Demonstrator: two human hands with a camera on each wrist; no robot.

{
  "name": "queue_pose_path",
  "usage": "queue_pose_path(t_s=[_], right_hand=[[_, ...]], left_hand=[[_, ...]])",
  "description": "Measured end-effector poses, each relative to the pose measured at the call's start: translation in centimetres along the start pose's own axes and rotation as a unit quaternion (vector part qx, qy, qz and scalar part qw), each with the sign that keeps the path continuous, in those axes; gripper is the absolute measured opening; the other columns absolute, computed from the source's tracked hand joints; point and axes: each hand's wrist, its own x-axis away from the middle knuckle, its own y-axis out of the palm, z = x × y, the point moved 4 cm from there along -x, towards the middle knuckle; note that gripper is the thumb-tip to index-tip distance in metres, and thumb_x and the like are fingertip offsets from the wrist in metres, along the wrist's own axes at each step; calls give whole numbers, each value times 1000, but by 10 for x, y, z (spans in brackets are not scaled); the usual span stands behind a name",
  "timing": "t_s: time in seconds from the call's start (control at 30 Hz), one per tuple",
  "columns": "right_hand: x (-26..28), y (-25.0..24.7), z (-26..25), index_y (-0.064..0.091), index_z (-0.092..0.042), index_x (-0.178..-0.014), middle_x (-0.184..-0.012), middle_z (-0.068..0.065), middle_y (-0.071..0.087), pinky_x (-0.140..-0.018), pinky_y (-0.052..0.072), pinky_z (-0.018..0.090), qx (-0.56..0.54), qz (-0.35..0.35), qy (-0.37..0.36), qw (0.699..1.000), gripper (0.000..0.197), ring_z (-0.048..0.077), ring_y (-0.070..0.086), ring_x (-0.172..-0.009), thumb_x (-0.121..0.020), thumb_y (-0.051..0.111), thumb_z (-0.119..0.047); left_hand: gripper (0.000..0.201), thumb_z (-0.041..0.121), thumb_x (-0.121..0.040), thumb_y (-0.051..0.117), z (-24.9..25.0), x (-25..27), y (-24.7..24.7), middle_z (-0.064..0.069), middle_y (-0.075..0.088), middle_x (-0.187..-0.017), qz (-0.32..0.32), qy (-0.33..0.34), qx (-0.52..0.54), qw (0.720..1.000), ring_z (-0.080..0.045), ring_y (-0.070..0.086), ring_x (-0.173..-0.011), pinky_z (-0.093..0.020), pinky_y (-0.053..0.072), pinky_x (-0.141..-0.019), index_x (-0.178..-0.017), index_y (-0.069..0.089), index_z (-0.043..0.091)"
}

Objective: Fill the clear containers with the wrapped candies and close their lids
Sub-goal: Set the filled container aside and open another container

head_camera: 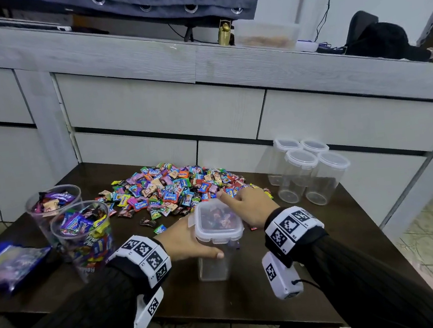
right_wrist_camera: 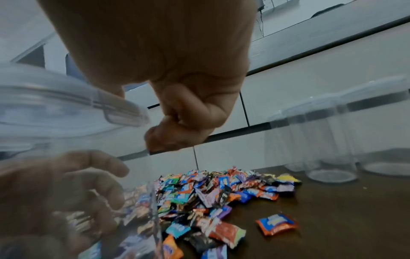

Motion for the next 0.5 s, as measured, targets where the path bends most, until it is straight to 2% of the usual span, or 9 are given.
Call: queue_pose_path(t_s=[0.07, 0.13, 0.27, 0.4, 0.5], right_hand=[[6, 7, 5, 36, -15, -48, -42, 1, 37, -53, 32, 32, -19, -39, 28, 999, 65, 18, 40, -43, -91, 35, -65], [10, 12, 9, 42, -14, -45, -34, -1, 43, -50, 38, 29, -85, -63, 46, 993, 68, 14, 45, -34, -91, 36, -64], [10, 19, 13, 46, -13, -44, -40, 6, 46, -37, 35, 19, -169, -82, 66, 980, 69, 14, 44, -29, -89, 40, -65], [8, 24, 16, 50, -12, -48, -36, 0, 46, -34, 33, 18, -213, -102, 102, 966, 67, 12, 42, -28, -86, 45, -67], [7, 22, 17, 51, -13, -45, -39, 4, 47, -33, 31, 16, -228, -96, 96, 964, 66, 12, 39, -27, -86, 49, -64]], left_hand=[[68, 17, -67, 89, -2, -1, -1, 22, 65, -118, 8, 2, 6, 1000, 5, 57, -116, -12, 41, -100, -118, 51, 41], [68, 15, -68, 88, -3, -2, 0, 20, 64, -119, 2, -2, 3, 1000, 5, 56, -116, -9, 40, -98, -118, 50, 40], [67, 11, -71, 86, -4, -4, 2, 22, 59, -121, -15, -1, -18, 1000, 13, 53, -113, -5, 36, -97, -118, 48, 41], [68, 11, -72, 85, -8, -5, 3, 10, 61, -128, -24, -10, -20, 999, 2, 54, -120, -17, 36, -107, -128, 51, 27], [72, 17, -71, 86, -11, -5, 2, 9, 59, -131, -25, -18, -17, 999, -3, 52, -124, -26, 35, -112, -133, 50, 24]])
